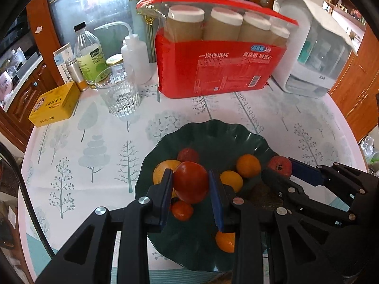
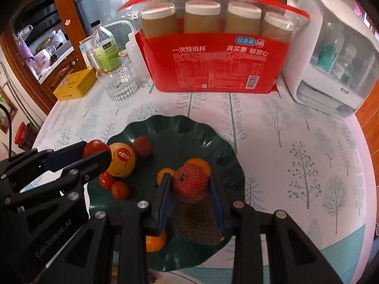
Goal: Organize fruits
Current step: 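Carry tomato and apple onto the green plate and open both tools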
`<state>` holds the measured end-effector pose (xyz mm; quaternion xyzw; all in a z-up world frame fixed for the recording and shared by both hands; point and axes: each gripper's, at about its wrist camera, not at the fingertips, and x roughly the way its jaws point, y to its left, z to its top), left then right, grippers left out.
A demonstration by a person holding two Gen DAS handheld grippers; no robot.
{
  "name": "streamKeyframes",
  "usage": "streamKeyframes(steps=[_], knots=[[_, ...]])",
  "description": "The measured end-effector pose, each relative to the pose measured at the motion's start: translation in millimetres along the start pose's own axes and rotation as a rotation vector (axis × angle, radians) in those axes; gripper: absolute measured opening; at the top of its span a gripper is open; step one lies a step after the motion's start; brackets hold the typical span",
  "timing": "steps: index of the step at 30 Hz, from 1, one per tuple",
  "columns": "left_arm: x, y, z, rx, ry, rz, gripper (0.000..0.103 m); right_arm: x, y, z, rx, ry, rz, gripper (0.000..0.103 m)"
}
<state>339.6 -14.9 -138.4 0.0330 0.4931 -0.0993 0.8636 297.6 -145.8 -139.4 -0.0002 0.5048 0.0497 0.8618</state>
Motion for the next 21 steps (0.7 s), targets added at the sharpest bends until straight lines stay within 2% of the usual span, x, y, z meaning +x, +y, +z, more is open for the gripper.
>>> streamKeyframes(steps=[6, 11, 15, 21], knots=[[0.5, -0.5, -2.2, 0.01, -0.002, 0.015, 0.031, 5.2, 2.1, -2.6, -0.005, 0.014, -0.018, 0.033], [-5.4, 0.3, -3.9, 0.003, -0.012, 0.025, 0.047, 1.2, -0.1, -3.3, 0.006, 0.003, -0.014, 0.034], [-13.5, 3.9, -4.7, -0.011, -0.022, 0.045, 0.065, -4.8, -3.9, -4.2, 0.024, -0.003, -0.016, 0.036], [-30.1, 2.7, -6.8, -0.016, -0.036, 0.052, 0.068, -22.2, -4.5, -8.2, 0.027, -0.027, -0.018, 0.038]])
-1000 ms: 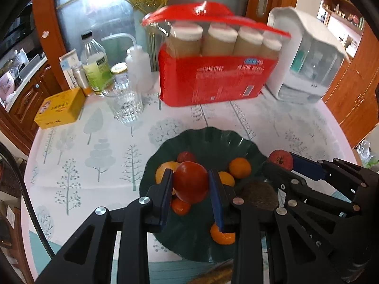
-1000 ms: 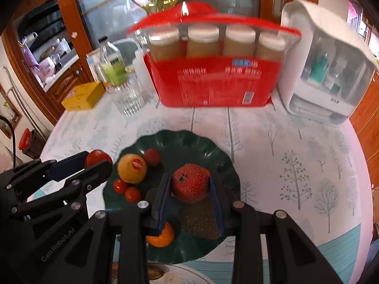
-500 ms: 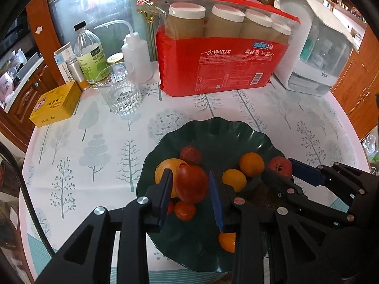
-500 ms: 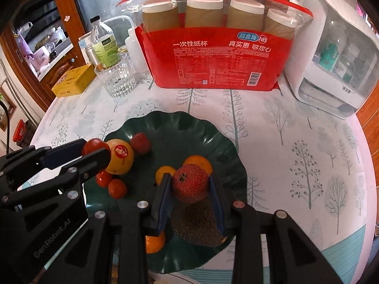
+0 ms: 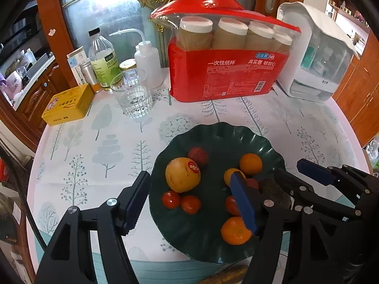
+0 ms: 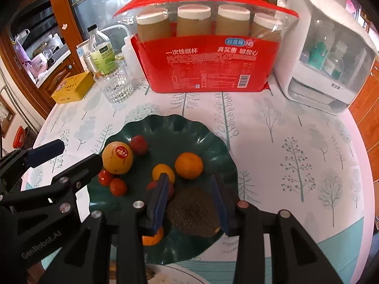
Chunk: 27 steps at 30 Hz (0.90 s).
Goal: Organize fruits
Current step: 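Carry tomato and apple onto the green plate and open both tools, then withdraw the open left tool from the green plate to the brown banana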
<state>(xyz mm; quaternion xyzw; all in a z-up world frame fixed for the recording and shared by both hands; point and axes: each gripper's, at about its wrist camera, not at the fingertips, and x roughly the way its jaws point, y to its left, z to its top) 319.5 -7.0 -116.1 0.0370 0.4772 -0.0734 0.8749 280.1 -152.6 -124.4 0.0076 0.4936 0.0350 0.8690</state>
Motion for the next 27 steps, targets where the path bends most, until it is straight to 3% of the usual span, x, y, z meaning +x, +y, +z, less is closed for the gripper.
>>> streamKeyframes(steps=[14, 27], knots=[[-72.7, -8.6, -15.1, 0.018, -0.071, 0.025, 0.073, -66.1, 1.9, -19.4, 0.024, -0.067, 0.01, 0.039], [-154.8, -13.5, -58.4, -0.001, -0.142, 0.084, 0.079, -137.4, 9.8, -62.1, -0.014, -0.127, 0.033, 0.042]])
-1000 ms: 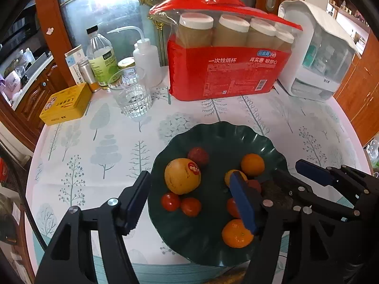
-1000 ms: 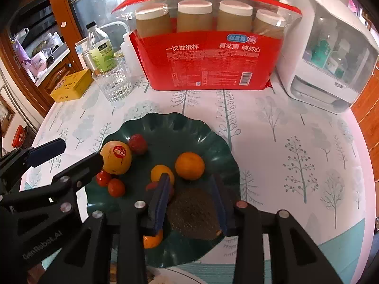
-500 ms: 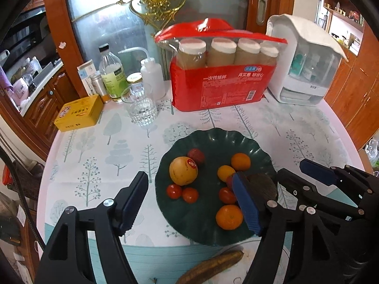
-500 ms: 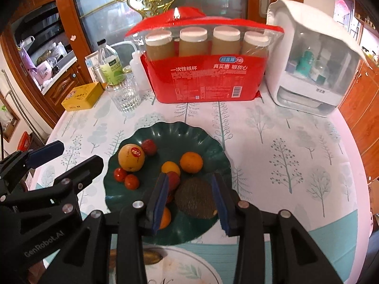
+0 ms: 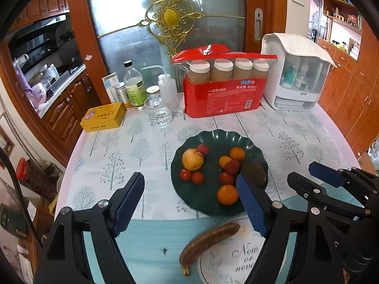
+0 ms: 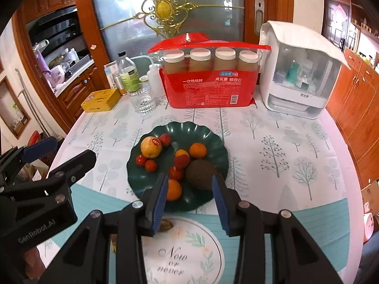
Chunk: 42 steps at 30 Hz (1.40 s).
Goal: Organize fruits
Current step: 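Withdraw the open left tool from the green plate to the brown banana, then close the left tool around the middle of the brown banana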
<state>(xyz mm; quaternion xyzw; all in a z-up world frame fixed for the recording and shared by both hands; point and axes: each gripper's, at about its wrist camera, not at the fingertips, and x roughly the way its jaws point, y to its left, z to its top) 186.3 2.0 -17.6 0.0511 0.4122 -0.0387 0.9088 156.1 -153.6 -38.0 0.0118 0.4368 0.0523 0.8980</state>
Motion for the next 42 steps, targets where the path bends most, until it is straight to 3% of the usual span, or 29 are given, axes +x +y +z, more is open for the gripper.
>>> streamKeyframes(steps=[10, 18, 29, 42], knots=[[-27.1, -5.2, -41.1, -0.002, 0.009, 0.023, 0.08, -37.3, -7.8, -40.1, -0.016, -0.021, -0.013, 0.05], [-18.5, 0.4, -73.0, 0.02, 0.064, 0.036, 0.08, -34.2, -22.7, -69.6, 0.018, 0.02, -0.032, 0.052], [47.4, -9.1, -116.4, 0.178, 0.219, -0.021, 0.08, 6.5, -31.2, -110.5, 0.091, 0.127, -0.03, 0.052], [126.4, -19.0, -130.7, 0.268, 0.342, -0.093, 0.078, 61.1, -26.2, -133.1, 0.178, 0.226, -0.048, 0.052]])
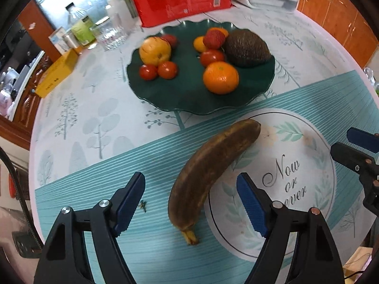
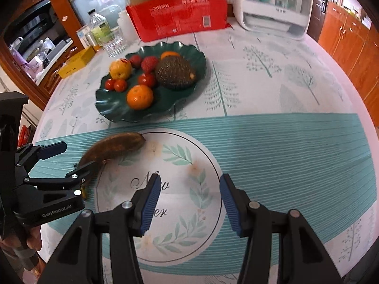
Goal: Organize fruits
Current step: 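Close the left tool around the middle of the brown banana, then lift the banana with the left tool onto the green plate and open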
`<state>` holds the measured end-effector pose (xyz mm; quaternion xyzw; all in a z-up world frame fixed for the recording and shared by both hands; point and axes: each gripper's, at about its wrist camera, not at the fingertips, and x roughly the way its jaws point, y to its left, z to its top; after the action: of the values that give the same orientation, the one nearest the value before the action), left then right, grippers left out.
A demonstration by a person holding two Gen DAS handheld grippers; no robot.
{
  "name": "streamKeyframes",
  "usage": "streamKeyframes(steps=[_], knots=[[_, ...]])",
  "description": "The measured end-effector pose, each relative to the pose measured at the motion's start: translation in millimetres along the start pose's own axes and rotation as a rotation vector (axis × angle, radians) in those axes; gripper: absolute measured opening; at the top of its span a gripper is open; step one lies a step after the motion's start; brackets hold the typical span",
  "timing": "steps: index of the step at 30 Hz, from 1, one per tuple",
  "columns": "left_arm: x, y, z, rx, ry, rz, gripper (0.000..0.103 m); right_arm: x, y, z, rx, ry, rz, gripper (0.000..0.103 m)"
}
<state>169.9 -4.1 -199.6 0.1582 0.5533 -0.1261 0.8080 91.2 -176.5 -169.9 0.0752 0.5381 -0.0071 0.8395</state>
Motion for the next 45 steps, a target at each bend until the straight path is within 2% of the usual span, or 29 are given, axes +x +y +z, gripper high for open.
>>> streamKeyframes(steps=[8, 11, 20, 23, 25, 27, 36, 41, 45], knots=[[26.8, 1.3, 7.3, 0.014, 0.053, -0.066, 0.064, 20.2, 1.5, 4.0, 0.035, 0.027, -0.022, 0.052], [33.0, 3.9, 8.4, -0.001, 0.071, -0.102, 0.053, 23.9, 3.1, 5.5, 0.039, 0.03, -0.027, 0.052], [29.7, 2.3, 4.7, 0.005, 0.042, -0.09, 0.049, 29.0, 8.9, 7.6, 0.041, 0.039, -0.025, 0.052], [26.8, 1.7, -0.3, -0.026, 0.033, -0.085, 0.042, 27.5, 11.3, 6.9, 0.031, 0.037, -0.021, 0.052], [22.6, 3.0, -7.0, -0.061, 0.034, -0.105, 0.035, 25.7, 12.4, 6.6, 0.025, 0.034, -0.017, 0.052], [18.4, 2.7, -14.9, -0.097, 0.033, -0.129, 0.033, 24.2, 13.5, 6.5, 0.02, 0.031, -0.013, 0.052], [4.4, 9.4, -44.0, -0.193, 0.002, -0.137, 0.032, 13.6, 17.2, -0.3, -0.007, 0.023, 0.003, 0.052], [-6.7, 13.0, -47.8, -0.23, -0.023, -0.138, 0.032, 8.4, 16.6, -5.1, -0.017, 0.022, 0.013, 0.052], [-30.1, 9.5, -44.9, -0.226, -0.063, -0.144, 0.032, 0.5, 18.1, -5.0, -0.025, 0.014, 0.032, 0.052]])
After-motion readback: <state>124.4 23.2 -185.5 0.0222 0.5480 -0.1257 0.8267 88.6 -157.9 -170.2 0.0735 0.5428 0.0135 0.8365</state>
